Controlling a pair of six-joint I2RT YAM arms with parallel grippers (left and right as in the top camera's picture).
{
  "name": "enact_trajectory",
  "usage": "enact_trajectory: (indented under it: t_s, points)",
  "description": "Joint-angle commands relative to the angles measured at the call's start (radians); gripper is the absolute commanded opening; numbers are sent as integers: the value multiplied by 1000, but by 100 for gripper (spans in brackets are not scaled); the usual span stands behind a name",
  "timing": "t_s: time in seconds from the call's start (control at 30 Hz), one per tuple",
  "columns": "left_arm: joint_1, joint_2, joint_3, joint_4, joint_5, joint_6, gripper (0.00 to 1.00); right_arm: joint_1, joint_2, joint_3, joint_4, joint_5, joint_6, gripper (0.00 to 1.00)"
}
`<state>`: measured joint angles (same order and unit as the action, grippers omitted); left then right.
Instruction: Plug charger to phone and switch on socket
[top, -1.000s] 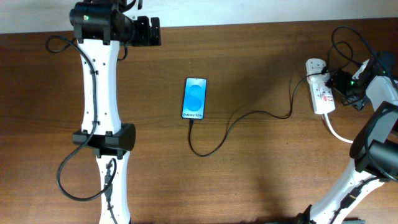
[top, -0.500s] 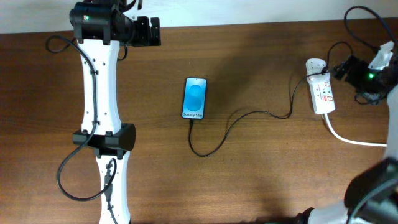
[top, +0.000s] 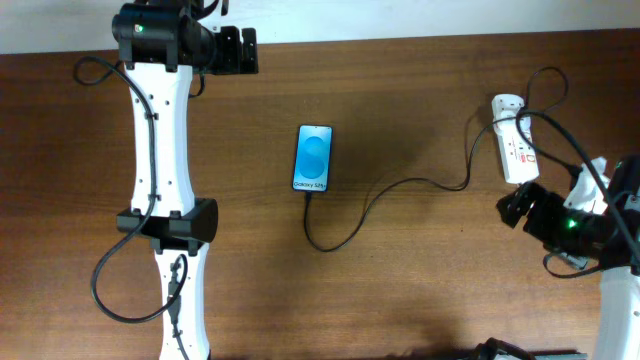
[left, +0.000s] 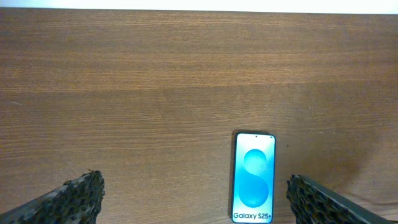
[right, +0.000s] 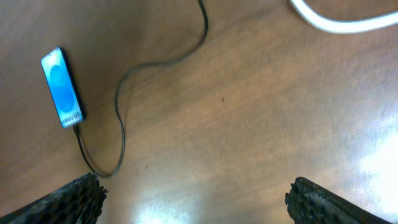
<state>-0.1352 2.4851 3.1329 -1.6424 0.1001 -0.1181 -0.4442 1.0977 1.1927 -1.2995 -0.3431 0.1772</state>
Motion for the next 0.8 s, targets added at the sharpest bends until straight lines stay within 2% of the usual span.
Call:
enact_trajectory:
  t_s: [0.0,0.27,0.37,0.4,0.63,0.77]
  points:
    - [-1,6,-3,-2,-4,-9,99,6,21,1,-5,-12,-5,98]
    - [-1,6,-3,-2,-4,-9,99,6,85,1,-6,-24,-6,98]
    - [-1,6,-3,-2,-4,-9,99,13,84,1,-6,-58,-84,98]
    - [-1,6,-3,-2,-4,-9,99,32,83,1,-3,-67,-121,98]
    - [-1,6,-3,-2,-4,-9,100,289,4,1,147,-61,-117,98]
    - [-1,6,-3,-2,-4,-9,99,333,-77,1,174,-22,-114,98]
